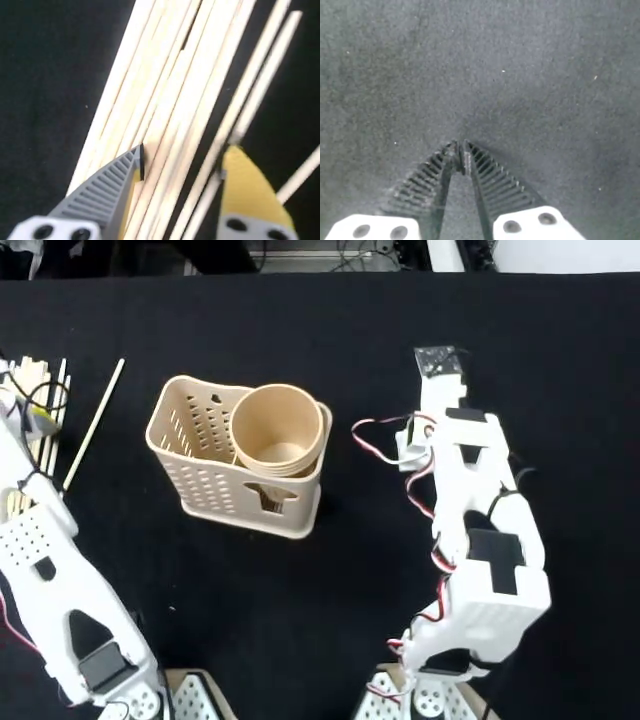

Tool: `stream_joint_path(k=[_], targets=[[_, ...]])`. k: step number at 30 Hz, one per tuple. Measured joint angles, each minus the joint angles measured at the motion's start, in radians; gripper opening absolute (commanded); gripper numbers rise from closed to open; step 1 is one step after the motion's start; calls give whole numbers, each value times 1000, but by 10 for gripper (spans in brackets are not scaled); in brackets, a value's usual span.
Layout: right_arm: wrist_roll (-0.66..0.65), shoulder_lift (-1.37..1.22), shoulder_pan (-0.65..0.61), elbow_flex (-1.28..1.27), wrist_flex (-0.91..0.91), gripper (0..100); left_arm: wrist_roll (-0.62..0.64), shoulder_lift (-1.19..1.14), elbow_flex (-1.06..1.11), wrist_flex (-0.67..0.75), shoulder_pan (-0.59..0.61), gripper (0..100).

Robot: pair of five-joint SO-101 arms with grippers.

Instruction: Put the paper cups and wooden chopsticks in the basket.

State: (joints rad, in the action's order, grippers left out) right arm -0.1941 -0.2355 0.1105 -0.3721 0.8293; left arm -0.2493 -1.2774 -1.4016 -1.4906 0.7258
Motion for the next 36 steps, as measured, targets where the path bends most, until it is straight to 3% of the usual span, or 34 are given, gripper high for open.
stream_joint_path(k=[7, 13, 19, 24, 29, 36], targets=[[0, 0, 0, 0, 0, 12, -3, -81, -143, -130, -3, 30], [0, 0, 0, 0, 0, 12, -3, -84, -216, -247, -23, 29], [0, 0, 0, 0, 0, 12, 3, -77, -216, -261, -86, 29], [0, 0, 0, 0, 0, 12, 84, 28, -213, -264, -107, 29], [0, 0, 0, 0, 0, 12, 127, 222, -81, -265, -127, 29], [0, 0, 0, 0, 0, 12, 130, 560, 311, -265, -201, 29]])
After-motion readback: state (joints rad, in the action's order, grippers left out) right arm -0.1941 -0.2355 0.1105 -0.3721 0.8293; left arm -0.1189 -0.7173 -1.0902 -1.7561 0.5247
